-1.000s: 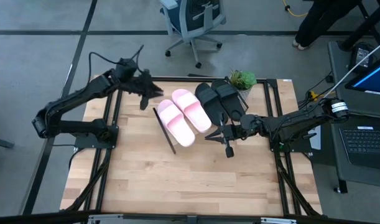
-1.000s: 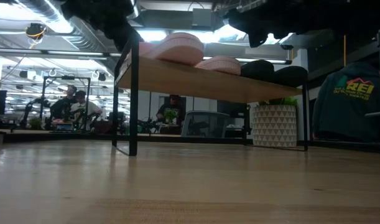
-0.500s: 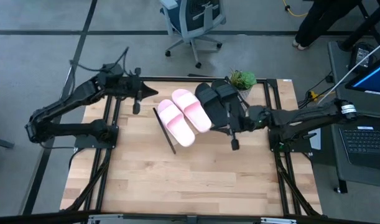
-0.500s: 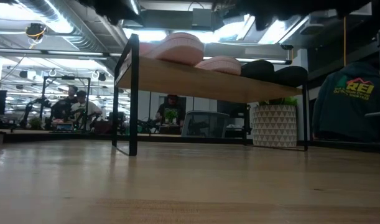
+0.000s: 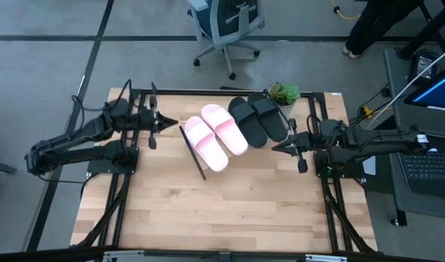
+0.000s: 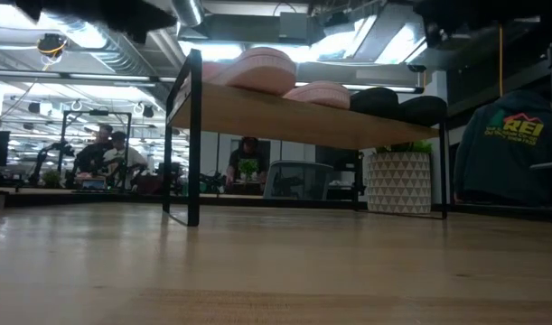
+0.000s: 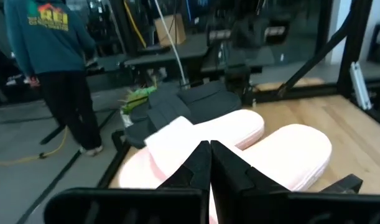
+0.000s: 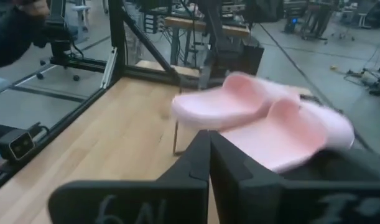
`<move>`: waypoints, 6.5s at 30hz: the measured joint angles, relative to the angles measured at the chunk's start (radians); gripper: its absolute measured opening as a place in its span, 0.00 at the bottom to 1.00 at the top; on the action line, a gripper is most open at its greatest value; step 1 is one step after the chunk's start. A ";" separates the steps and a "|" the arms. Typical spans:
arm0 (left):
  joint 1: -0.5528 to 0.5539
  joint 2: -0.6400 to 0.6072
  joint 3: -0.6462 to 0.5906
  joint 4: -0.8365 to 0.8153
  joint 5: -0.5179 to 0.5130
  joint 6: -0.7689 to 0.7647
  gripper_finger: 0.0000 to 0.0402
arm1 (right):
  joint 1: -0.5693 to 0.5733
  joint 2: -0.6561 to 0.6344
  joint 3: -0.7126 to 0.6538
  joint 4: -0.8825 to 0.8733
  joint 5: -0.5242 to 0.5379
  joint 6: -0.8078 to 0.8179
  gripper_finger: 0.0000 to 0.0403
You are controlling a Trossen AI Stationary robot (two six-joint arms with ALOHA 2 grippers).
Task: Pick and place slides into the shelf
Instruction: Return to Home Position
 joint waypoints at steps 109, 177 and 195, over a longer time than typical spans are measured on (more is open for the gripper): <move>-0.302 -0.279 -0.605 0.436 -0.224 -0.137 0.00 | 0.109 -0.658 -0.551 0.112 0.229 0.026 0.04; -0.302 -0.279 -0.605 0.436 -0.224 -0.137 0.00 | 0.119 -0.654 -0.552 0.113 0.230 0.027 0.04; -0.302 -0.279 -0.605 0.436 -0.224 -0.136 0.00 | 0.119 -0.654 -0.552 0.113 0.230 0.028 0.04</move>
